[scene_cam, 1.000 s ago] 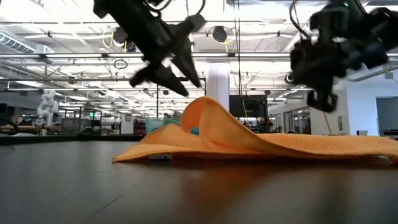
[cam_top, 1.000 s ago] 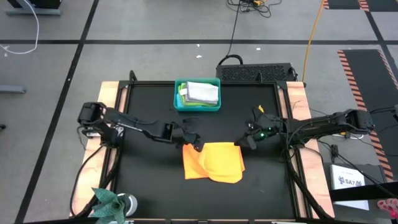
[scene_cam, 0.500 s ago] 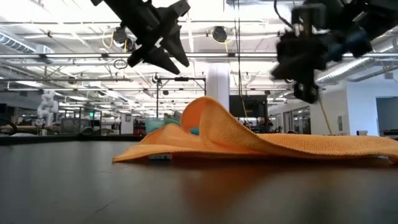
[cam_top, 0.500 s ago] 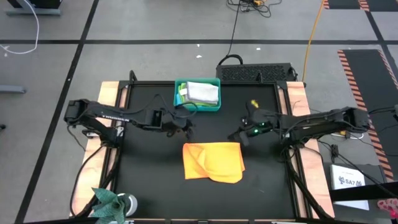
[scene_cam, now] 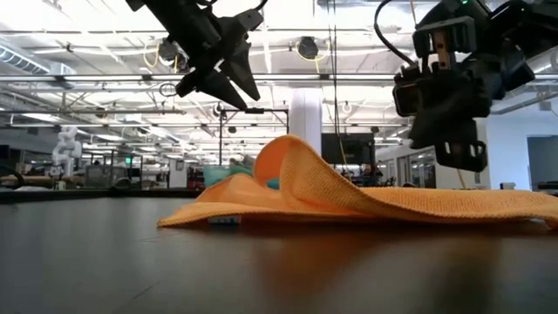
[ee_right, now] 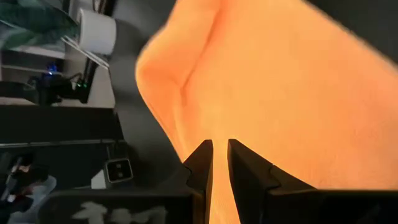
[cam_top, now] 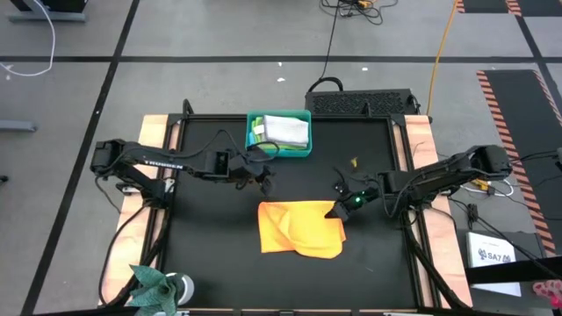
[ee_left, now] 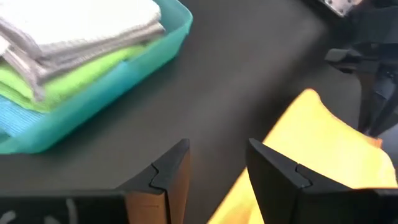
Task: Fold microfiber towels
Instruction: Fold the orange microfiber towel
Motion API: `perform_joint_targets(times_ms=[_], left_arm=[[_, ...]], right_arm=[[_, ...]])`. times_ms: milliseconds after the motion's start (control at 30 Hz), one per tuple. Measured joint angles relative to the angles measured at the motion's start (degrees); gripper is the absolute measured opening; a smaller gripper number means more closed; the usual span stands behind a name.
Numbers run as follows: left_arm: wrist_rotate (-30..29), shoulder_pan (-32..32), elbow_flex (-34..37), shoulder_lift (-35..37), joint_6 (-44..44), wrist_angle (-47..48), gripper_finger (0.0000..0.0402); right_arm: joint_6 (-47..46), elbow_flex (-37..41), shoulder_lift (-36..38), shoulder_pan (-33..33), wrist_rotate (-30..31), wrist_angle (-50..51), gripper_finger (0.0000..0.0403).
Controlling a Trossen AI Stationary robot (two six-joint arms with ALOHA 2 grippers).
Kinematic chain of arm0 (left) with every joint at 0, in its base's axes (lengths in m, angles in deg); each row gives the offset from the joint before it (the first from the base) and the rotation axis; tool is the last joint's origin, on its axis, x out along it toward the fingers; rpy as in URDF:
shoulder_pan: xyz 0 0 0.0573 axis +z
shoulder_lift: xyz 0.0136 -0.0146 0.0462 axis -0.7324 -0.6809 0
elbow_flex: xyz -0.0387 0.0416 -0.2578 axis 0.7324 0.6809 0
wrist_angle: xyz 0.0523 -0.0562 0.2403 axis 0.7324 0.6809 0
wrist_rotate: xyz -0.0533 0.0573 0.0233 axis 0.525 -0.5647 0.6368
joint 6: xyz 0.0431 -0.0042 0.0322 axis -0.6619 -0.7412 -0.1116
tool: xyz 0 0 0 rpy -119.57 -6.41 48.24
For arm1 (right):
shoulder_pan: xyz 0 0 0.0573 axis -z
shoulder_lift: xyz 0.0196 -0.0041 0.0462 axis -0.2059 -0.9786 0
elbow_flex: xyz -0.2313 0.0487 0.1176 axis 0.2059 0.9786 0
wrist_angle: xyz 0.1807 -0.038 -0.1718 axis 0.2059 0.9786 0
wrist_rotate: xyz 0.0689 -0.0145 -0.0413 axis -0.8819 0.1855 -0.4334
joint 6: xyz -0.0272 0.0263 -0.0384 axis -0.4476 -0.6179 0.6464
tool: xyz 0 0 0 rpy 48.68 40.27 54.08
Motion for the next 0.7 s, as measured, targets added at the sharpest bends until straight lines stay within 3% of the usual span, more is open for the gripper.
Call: perform_joint_targets(times_ms=[433, 700], left_arm=[[1.3, -4.4, 0.0, 0.0, 9.7, 3.7, 0.0156], [-3.6, -8.4, 0.0, 0.0, 17.1, 5.0, 0.0156]], right_arm=[[-1.1, 0.0, -0.4, -3.9, 0.0, 3.7, 0.0043], [1.5, 0.0, -0.4, -3.5, 0.1, 5.1, 0.0043]])
